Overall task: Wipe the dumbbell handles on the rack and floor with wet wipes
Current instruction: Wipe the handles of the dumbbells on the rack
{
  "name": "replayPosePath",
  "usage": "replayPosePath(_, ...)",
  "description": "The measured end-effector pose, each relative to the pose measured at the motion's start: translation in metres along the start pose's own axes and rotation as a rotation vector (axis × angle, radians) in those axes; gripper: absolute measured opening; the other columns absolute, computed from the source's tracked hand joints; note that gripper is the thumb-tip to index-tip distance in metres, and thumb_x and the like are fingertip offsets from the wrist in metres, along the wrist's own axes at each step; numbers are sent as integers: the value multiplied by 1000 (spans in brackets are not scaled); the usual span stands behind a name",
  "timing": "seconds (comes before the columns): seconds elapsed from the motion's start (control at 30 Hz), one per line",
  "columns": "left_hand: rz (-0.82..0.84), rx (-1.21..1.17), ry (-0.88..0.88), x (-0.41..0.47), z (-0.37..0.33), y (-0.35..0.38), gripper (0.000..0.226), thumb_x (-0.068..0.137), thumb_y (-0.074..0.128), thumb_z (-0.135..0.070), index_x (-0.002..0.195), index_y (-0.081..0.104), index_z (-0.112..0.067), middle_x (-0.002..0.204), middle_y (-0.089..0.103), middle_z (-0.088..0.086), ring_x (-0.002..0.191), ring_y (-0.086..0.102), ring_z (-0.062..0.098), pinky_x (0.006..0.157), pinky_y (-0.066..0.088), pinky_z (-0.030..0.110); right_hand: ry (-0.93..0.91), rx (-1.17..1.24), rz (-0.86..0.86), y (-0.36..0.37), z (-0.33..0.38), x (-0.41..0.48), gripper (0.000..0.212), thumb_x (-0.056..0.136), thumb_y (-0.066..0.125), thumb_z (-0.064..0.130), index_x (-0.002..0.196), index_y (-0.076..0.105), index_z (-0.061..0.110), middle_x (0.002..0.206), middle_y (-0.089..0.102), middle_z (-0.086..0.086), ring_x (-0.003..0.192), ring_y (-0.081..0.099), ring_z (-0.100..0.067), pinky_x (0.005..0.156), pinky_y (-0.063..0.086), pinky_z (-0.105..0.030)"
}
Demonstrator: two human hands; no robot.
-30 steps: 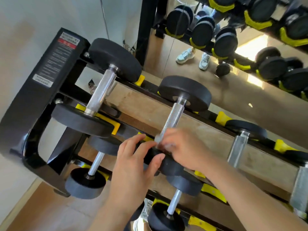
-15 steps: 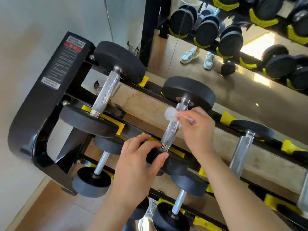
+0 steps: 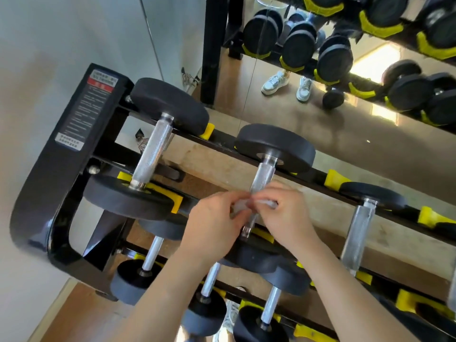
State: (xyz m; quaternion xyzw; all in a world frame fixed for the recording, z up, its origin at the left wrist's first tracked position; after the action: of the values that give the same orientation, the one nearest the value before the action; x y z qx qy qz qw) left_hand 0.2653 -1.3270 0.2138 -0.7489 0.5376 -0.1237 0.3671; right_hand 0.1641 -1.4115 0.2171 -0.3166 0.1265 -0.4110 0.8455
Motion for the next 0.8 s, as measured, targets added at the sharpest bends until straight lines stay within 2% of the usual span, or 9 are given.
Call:
replayPosePath(0.03,6,-29,-19,8,0,2,29,88,65,-36,117,64,-31,99,69,-13,87,62,3,79,52,24,-16,-32,-97,-11,0,10,13,77,74,1,74,76,14,76,64,4,74,59,-4,64,43,-10)
replayPosePath(0.1,-13,-68,-59,22,0,2,20,85,70,-37,102,68,-27,86,68,-13,74,61,-2,67,47,13,-9,-58,-203,-19,0,13,10,79,73,4,78,76,14,80,62,6,76,57,0,69,40,-6)
replayPosePath(0.2,-1,-83,-73,37,2,4,10,80,75,-34,84,69,-27,72,64,-15,67,58,-3,60,41,11,129,49,-129,-13,-17,-11,14,84,70,12,93,76,21,91,61,9,82,59,-4,72,47,-13)
replayPosePath(0.27,-5,-88,-59,42,4,4,8,80,76,-30,81,69,-28,70,63,-16,67,58,-3,60,40,9,197,136,-115,-15,-29,-16,21,84,69,12,101,75,23,96,62,10,85,62,-8,72,52,-19)
replayPosePath(0.4,-102,-44,1,61,-12,1,5,85,71,-29,84,70,-25,77,68,-11,72,62,4,70,50,22,395,271,-480,-34,-48,-11,9,83,73,12,89,72,18,80,70,6,72,65,-6,67,52,-19)
replayPosePath(0.5,-191,-65,27,75,-28,-3,7,89,66,-26,90,70,-21,81,69,-9,74,63,7,73,53,26,495,325,-687,-35,-52,-10,8,83,72,12,82,71,20,77,68,11,74,63,-1,69,50,-19)
replayPosePath(0.57,-234,-95,-17,77,-25,-3,6,90,65,-23,90,70,-20,80,66,-12,73,62,5,71,51,22,468,292,-703,-34,-44,-9,8,85,71,13,87,73,20,83,70,8,78,63,1,72,49,-16)
replayPosePath(0.67,-270,-285,-180,75,-4,-2,8,89,66,-21,81,68,-23,76,67,-12,73,63,5,72,53,26,265,83,-651,-34,-13,-9,12,84,73,11,96,76,12,93,67,3,83,60,4,74,46,-8)
replayPosePath(0.8,-225,-629,-466,72,20,16,23,90,61,-6,74,69,-20,72,70,-4,76,68,16,73,57,33,84,-180,-589,-31,9,6,15,81,74,5,93,76,13,91,68,0,81,63,-12,70,53,-25)
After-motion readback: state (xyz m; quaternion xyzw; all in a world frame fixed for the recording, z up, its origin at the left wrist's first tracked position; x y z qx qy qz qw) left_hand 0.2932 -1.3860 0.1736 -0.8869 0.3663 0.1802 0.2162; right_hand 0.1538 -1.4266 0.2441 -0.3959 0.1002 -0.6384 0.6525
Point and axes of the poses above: each hand's wrist, its own x-axis towards the middle knuckle, its own y-axis out of the palm, z = x × y, the point moved 10 cm from there along x, towards the middle knuckle
